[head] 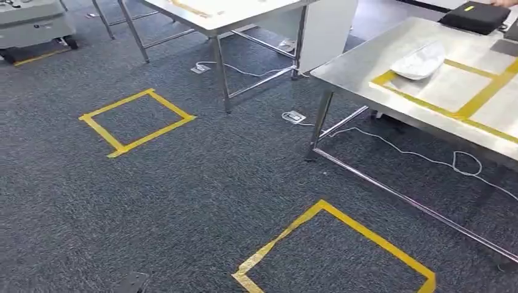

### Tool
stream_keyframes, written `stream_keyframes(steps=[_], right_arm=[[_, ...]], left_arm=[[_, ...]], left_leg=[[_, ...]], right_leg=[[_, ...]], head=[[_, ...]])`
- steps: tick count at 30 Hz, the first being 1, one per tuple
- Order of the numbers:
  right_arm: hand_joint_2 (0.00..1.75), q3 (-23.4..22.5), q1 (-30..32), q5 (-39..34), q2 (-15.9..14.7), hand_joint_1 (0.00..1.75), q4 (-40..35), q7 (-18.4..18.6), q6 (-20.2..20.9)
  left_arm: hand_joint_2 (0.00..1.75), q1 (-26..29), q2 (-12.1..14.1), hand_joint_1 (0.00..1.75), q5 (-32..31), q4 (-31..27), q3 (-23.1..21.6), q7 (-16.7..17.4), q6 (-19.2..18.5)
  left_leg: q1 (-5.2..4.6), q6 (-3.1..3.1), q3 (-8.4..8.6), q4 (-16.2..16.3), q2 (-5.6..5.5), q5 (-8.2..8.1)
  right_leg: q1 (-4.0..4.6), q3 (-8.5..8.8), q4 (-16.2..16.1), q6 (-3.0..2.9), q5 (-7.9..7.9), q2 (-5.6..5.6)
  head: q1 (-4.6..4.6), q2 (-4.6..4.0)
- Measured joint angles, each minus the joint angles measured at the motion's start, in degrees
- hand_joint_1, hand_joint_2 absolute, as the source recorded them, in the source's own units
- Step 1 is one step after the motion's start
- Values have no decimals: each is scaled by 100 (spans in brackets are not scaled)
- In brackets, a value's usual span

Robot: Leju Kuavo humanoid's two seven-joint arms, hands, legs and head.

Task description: Take the parts from the cabinet and place them on the table.

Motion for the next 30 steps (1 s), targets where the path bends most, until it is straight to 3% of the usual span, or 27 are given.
stream_keyframes(steps=[1,2,3,4,6,7,8,9,10,12,13,14,15,16,17,18,19,20,21,22,23,24,25,26,28,29,30], right_arm=[[0,2,28,0,2,0,4,0,2],[0,4,50,0,2,0,9,0,2],[0,7,54,0,2,0,9,0,2],[0,11,46,2,2,0,9,0,2],[0,24,26,6,2,0,9,-9,4],[0,26,21,15,2,0,9,-11,4],[0,28,18,20,2,0,9,-13,4],[0,31,5,22,0,0,9,-13,2],[0,33,-1,22,2,0,9,-24,2],[0,35,-2,26,9,0,17,-26,4],[0,35,-7,26,11,0,17,-24,7],[0,35,1,33,15,0,22,-26,9],[0,35,-8,35,15,0,22,-24,9],[0,37,-3,39,15,0,22,-24,7],[0,37,10,42,15,0,22,-24,7],[0,37,19,46,15,0,22,-24,7],[0,37,17,48,15,0,22,-24,7],[0,39,15,55,15,0,22,-24,7],[0,39,15,57,15,0,22,-24,7],[0,39,13,57,15,0,22,-24,7],[0,42,12,59,15,0,22,-24,7],[0,42,8,63,15,0,22,-24,7],[0,46,22,70,22,0,24,-31,4],[0,48,31,74,24,0,24,-31,7],[0,68,-18,81,35,0,24,-33,7],[0,81,-26,87,39,0,24,-35,9],[0,83,-32,87,39,0,24,-35,9]], left_arm=[[0,-18,20,0,0,0,0,0,0],[0,-57,20,0,-2,0,2,0,2],[0,-75,13,0,-2,0,0,9,2],[0,-76,13,0,-2,0,0,33,0],[0,-48,11,0,-2,2,0,83,0],[0,-42,9,0,-2,2,0,103,0],[0,-47,6,0,-2,2,0,116,0],[0,-51,6,0,-2,2,2,129,2],[0,-59,9,0,-4,2,0,135,7],[0,-47,11,0,-2,2,0,138,9],[0,-35,11,0,-2,2,0,144,7],[0,-19,17,0,-2,4,0,149,9],[0,-3,15,0,-2,7,0,155,13],[0,-5,15,0,-2,7,2,173,13],[0,-19,9,0,-6,7,2,179,13],[0,-33,-4,0,-13,7,2,179,13],[0,-43,-9,0,-15,7,0,179,13],[0,-43,-9,0,-15,7,0,179,13],[0,-37,-9,0,-15,7,2,179,13],[0,-31,-9,0,-15,7,2,179,13],[0,-29,-7,0,-15,7,2,177,13],[0,-33,-7,0,-15,7,2,170,11],[0,-60,4,0,-15,7,2,168,-11],[0,-97,4,0,-13,7,2,164,-44],[0,-104,4,0,-9,7,0,164,-109],[0,-72,2,0,-7,9,0,184,-129],[0,-33,-24,0,-9,17,2,205,-144]], left_leg=[[-1,36,-68,0,-67,68],[-17,64,-174,2,-171,152],[-32,71,-272,4,-265,236],[-38,69,-361,7,-338,308],[-39,49,-547,8,-477,457],[-35,32,-638,9,-554,537],[-31,8,-724,10,-639,617],[-28,-25,-785,19,-701,686],[-52,-54,-819,30,-759,744],[-29,-116,-827,-30,-873,896],[-26,-169,-855,-46,-946,966],[-17,-176,-914,-33,-863,943],[-45,-182,-981,101,-565,642],[-40,-202,-1083,411,-426,240],[-39,-226,-1193,858,-356,-154],[-34,-245,-1282,1297,-318,-408],[-24,-262,-1336,1669,-301,-476],[-18,-273,-1309,1872,-293,-311],[-18,-274,-1180,1850,-288,-18],[-20,-265,-998,1685,-266,245],[-28,-243,-685,1312,-159,346],[-51,-210,-271,822,140,215],[-79,-178,235,243,273,60],[-108,-111,344,-97,239,-122],[-116,-40,297,-189,128,-172],[-95,13,286,-220,59,-113],[-70,40,262,-222,19,-76]], right_leg=[[17,-70,329,-2,-367,165],[29,-181,816,-22,-729,243],[45,-256,1236,-42,-948,266],[70,-268,1490,-72,-984,267],[107,-1,1356,-138,-635,279],[112,293,983,-174,-414,324],[111,671,461,-208,-305,449],[107,1060,-91,-244,-473,777],[75,1280,-500,-229,-579,842],[119,1165,-394,-207,-511,753],[136,1123,-366,-236,-469,687],[81,1045,-397,-316,-382,561],[109,975,-390,-371,-317,487],[123,903,-393,-416,-250,407],[134,833,-391,-420,-182,310],[145,763,-391,-424,-115,220],[150,668,-389,-426,-70,127],[156,567,-386,-417,-5,30],[159,482,-384,-409,55,-63],[163,405,-383,-395,104,-140],[169,345,-381,-377,155,-209],[172,338,-371,-357,190,-257],[192,327,-338,-334,199,-333],[189,313,-315,-289,233,-434],[187,252,-302,-232,314,-588],[183,236,-285,-202,315,-604],[154,175,-191,-148,212,-233]], head=[[2,0],[6,0],[0,0],[4,0],[0,0],[0,0],[-2,0],[-11,0],[0,0],[-13,-2],[-15,0],[-18,-2],[-37,-2],[-88,-2],[-92,-2],[-101,-2],[-92,-2],[-101,-2],[-96,-2],[-105,-2],[-109,0],[-109,0],[-109,-2],[-109,0],[-109,-2],[-96,0],[-98,-2]])
